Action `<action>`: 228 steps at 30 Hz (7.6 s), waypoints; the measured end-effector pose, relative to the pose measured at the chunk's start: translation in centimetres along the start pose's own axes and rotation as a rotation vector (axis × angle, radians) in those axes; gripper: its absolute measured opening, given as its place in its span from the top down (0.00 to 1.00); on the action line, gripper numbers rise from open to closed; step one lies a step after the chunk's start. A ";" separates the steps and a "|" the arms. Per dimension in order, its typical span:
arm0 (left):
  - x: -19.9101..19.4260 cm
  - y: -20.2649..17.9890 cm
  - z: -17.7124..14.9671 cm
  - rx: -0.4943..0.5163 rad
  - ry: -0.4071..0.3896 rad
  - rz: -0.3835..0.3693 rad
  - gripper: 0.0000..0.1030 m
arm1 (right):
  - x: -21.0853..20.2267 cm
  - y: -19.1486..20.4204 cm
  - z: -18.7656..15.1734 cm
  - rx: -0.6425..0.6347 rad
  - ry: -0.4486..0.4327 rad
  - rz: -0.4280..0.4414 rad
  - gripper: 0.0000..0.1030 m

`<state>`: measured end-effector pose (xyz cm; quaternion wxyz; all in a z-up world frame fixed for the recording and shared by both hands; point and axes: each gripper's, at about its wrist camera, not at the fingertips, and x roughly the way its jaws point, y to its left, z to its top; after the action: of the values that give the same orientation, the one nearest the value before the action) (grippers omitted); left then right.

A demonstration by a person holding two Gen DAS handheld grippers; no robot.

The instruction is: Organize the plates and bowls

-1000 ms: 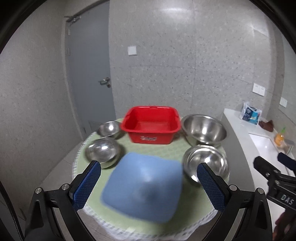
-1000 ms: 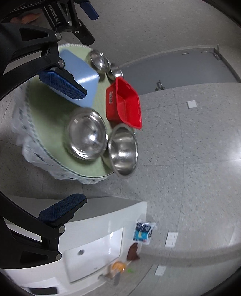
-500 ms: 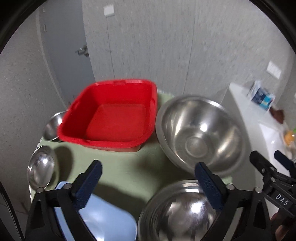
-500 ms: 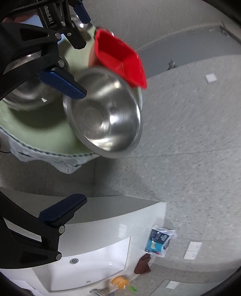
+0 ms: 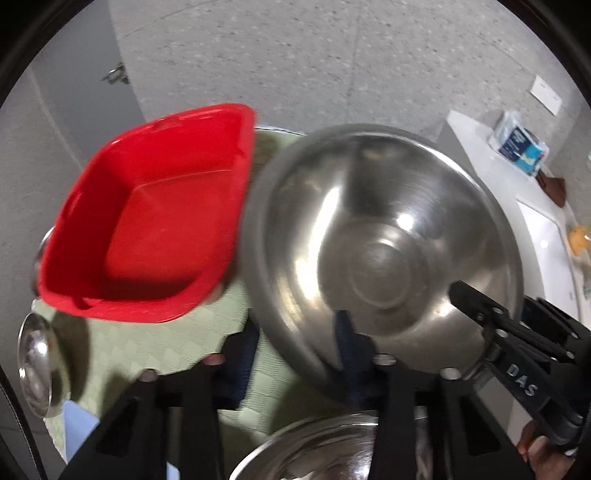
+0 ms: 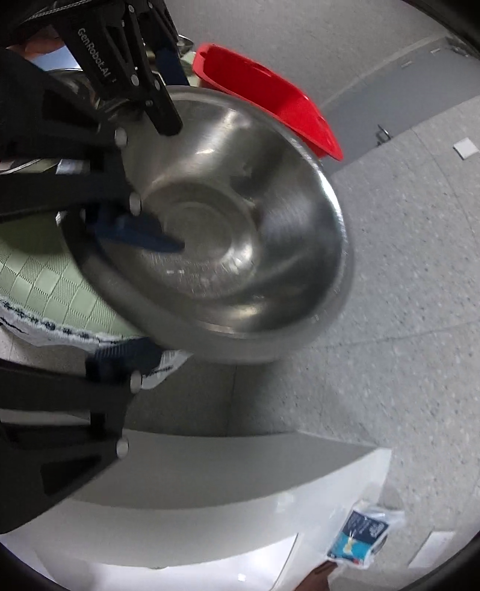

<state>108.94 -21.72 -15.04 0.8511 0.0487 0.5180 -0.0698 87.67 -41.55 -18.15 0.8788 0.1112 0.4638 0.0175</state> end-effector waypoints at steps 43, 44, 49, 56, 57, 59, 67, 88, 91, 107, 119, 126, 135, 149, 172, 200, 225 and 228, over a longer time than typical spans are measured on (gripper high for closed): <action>2.1 23.2 5.5 -0.230 -0.039 -0.136 0.69 | 5.0 21.4 7.1 -0.234 0.072 -0.058 0.68; 2.5 23.4 5.6 -0.230 -0.032 -0.135 0.69 | 5.2 21.4 7.2 -0.234 0.079 -0.063 0.68; 4.1 24.1 5.7 -0.238 -0.007 -0.134 0.68 | 6.2 21.8 6.8 -0.245 0.095 -0.080 0.65; 4.3 24.0 5.6 -0.236 -0.025 -0.148 0.54 | 6.3 22.6 6.4 -0.262 0.097 -0.025 0.40; 4.1 23.9 5.5 -0.241 -0.031 -0.153 0.50 | 6.2 22.7 6.3 -0.264 0.097 -0.022 0.39; 3.6 24.0 5.1 -0.254 -0.048 -0.151 0.43 | 5.8 22.5 6.2 -0.254 0.089 0.001 0.38; -1.0 24.4 1.5 -0.299 -0.159 -0.112 0.22 | 2.5 22.1 5.4 -0.259 0.010 0.039 0.19; -12.4 24.3 -20.6 -0.317 -0.262 0.025 0.12 | -10.9 22.8 -9.2 -0.184 -0.201 0.084 0.14; -11.7 25.3 -22.4 -0.271 -0.219 -0.015 0.12 | -11.1 23.3 -12.6 -0.117 -0.191 0.058 0.14; -7.4 25.9 -24.2 -0.120 -0.058 -0.153 0.41 | -6.2 24.0 -22.5 0.088 -0.051 -0.031 0.26; -9.3 26.7 -23.4 -0.068 -0.132 -0.231 0.78 | -6.8 25.5 -22.5 0.072 -0.038 0.012 0.78; -14.6 27.9 -21.4 -0.077 -0.254 -0.232 0.78 | -10.9 27.7 -19.9 0.000 -0.126 0.022 0.78; -16.1 27.3 -14.8 -0.084 -0.353 -0.200 0.78 | -11.6 27.4 -11.2 -0.070 -0.219 0.053 0.78; -6.9 24.7 -2.2 -0.162 -0.253 -0.154 0.76 | -3.5 24.6 2.3 -0.144 -0.148 0.069 0.78; 3.1 23.3 5.7 -0.229 -0.110 -0.134 0.56 | 4.2 22.9 4.7 -0.149 0.029 0.116 0.52; -3.8 38.7 -5.2 -0.140 -0.240 -0.166 0.14 | -3.3 29.8 -3.9 0.083 -0.172 -0.063 0.31; -0.6 37.9 -10.3 -0.006 -0.043 -0.211 0.84 | 8.7 37.4 -9.4 0.040 0.084 0.038 0.80; -1.3 37.1 -10.0 -0.014 -0.057 -0.213 0.84 | 7.9 37.0 -9.3 0.036 0.072 0.054 0.80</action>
<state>105.88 16.45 -18.09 0.8537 -0.0147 0.4962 -0.1575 87.24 -2.75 -21.79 0.8585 0.1389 0.4922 0.0367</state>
